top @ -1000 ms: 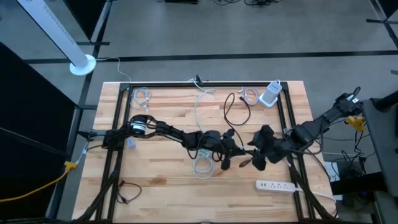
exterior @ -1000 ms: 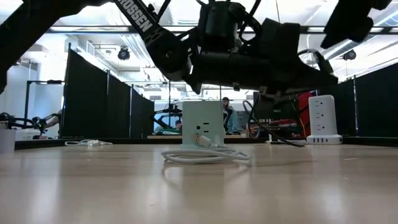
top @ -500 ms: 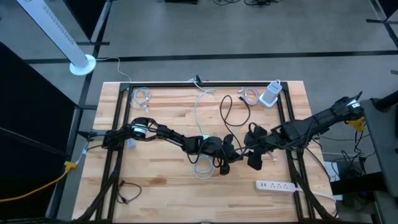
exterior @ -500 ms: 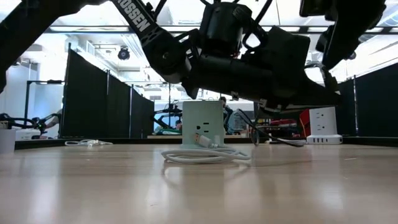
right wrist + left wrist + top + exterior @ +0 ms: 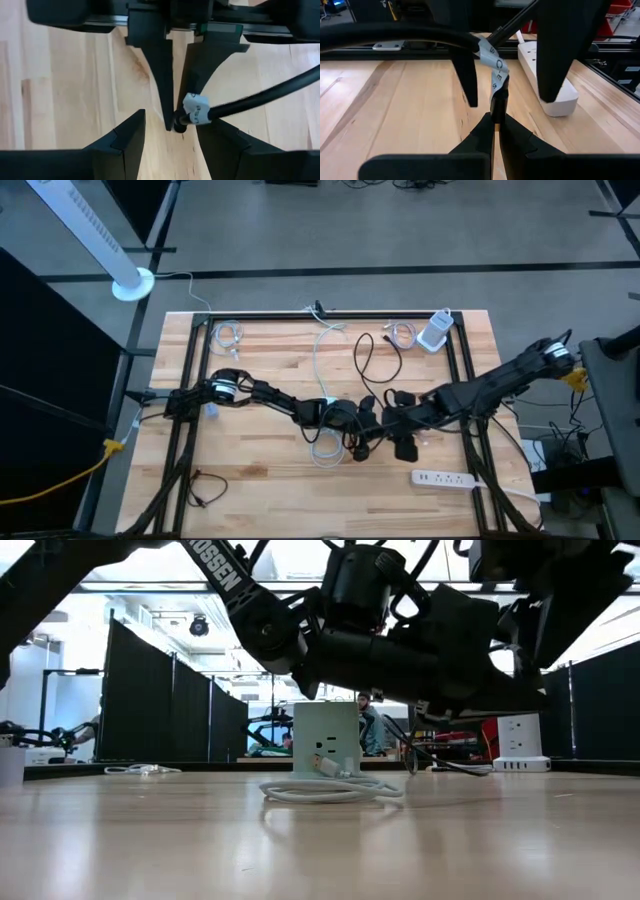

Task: Insert USB
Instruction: Insert the right black charger cable into the pink outlet extension

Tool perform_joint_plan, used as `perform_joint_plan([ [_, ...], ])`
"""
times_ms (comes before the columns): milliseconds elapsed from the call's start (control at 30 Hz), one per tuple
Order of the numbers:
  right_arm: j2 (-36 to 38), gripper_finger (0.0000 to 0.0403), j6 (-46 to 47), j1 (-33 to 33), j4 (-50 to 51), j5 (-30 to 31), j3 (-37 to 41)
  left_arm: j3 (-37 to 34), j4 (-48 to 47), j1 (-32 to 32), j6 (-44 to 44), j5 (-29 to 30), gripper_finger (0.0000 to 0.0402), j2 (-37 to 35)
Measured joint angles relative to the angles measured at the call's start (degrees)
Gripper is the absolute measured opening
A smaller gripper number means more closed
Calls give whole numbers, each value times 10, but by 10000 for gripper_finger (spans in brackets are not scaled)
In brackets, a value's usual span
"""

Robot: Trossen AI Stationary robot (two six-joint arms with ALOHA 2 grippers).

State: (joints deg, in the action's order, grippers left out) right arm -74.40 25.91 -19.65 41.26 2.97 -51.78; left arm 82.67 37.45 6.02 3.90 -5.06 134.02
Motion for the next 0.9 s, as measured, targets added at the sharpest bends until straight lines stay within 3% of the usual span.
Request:
perform_joint_plan([
  [167,-3,118,-2,2,4,0,-9,0,-3,0,-4,0,5,0],
  [467,-16,13,-4,5,27,-1,-11,0,-8,-1,-4,1,4,1],
  [767,-21,13,42,5,46,6,-11,1,-34,-6,-21,17,4,1],
  [900,-6,13,97,-8,63,12,-11,2,-40,-6,-28,22,30,1],
])
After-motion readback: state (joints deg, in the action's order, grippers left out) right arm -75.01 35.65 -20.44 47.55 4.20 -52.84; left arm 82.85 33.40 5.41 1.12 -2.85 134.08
